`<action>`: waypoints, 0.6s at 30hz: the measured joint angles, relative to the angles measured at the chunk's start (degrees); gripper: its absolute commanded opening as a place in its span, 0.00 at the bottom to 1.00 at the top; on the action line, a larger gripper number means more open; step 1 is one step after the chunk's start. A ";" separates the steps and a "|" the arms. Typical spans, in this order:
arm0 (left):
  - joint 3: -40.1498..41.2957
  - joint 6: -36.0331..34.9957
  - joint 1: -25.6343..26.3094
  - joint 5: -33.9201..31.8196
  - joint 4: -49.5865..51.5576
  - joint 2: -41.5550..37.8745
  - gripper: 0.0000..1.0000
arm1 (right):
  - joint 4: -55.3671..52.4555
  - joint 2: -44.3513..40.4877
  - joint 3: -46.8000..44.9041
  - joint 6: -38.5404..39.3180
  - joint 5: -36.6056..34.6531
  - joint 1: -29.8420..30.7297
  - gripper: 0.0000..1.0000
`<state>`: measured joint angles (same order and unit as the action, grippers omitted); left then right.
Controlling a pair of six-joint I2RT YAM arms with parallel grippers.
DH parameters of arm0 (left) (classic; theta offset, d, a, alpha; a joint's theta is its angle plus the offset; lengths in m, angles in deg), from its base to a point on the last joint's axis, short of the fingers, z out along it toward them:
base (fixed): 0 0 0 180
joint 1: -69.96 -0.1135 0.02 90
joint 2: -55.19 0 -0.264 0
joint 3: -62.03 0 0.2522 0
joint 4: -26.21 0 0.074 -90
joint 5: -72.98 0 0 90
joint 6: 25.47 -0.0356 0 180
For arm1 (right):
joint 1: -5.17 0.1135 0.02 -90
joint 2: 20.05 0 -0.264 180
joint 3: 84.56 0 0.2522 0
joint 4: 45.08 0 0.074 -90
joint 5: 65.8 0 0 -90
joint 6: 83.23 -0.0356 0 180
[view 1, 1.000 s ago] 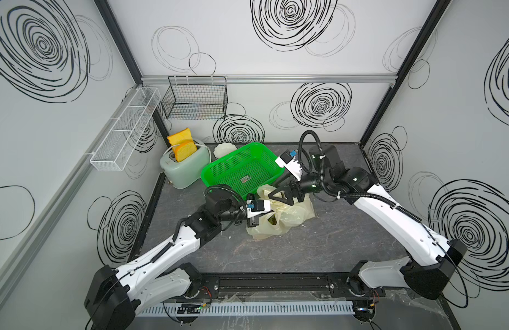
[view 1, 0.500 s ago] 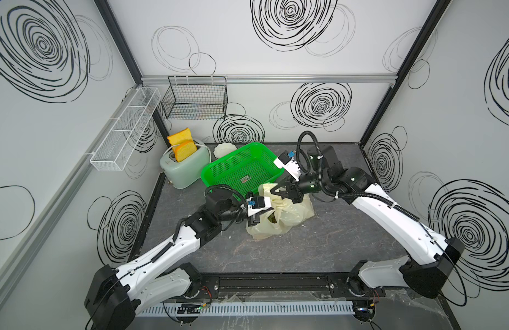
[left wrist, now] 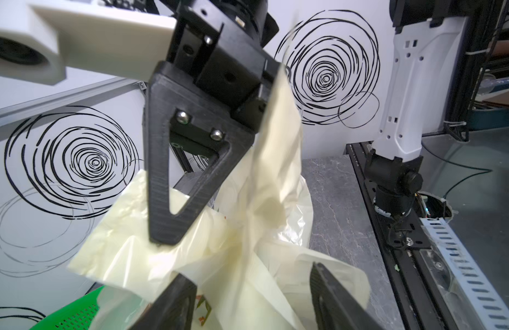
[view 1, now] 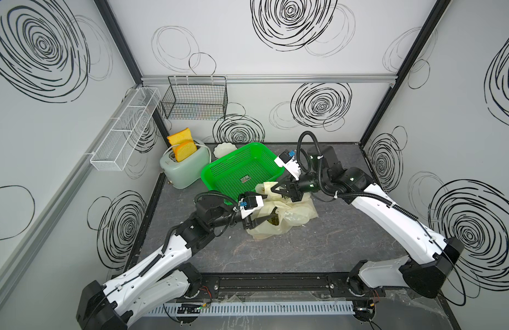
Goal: Place the pineapple into a plastic bag & tie a knot
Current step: Cross the plastic bag at the center of the board.
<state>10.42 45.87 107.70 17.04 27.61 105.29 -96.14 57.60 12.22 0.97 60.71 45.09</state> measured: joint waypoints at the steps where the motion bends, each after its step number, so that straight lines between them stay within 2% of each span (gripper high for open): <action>1: 0.00 -0.22 -0.11 -0.61 0.70 -0.81 0.80 | 0.00 0.00 0.00 0.00 -0.20 -0.02 0.00; 2: 0.00 -0.44 -0.26 -1.01 1.36 -1.57 0.85 | 0.00 0.02 0.00 0.00 -0.39 -0.04 0.00; 7: -1.25 -0.81 -0.28 -1.79 5.33 -3.63 0.90 | 0.00 0.09 0.00 0.00 -1.01 -0.04 0.00; 15: -8.50 -0.37 1.73 -0.57 8.00 -3.10 0.89 | 0.00 0.37 0.00 -0.02 -1.38 -0.04 0.00; 18: -10.80 0.20 2.73 0.90 8.13 -1.27 0.86 | 0.00 0.37 0.00 -0.02 -1.53 -0.04 0.00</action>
<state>-0.37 46.07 110.43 17.94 35.74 104.03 -96.14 57.97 12.22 0.95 59.18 45.05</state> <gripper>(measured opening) 0.878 0.045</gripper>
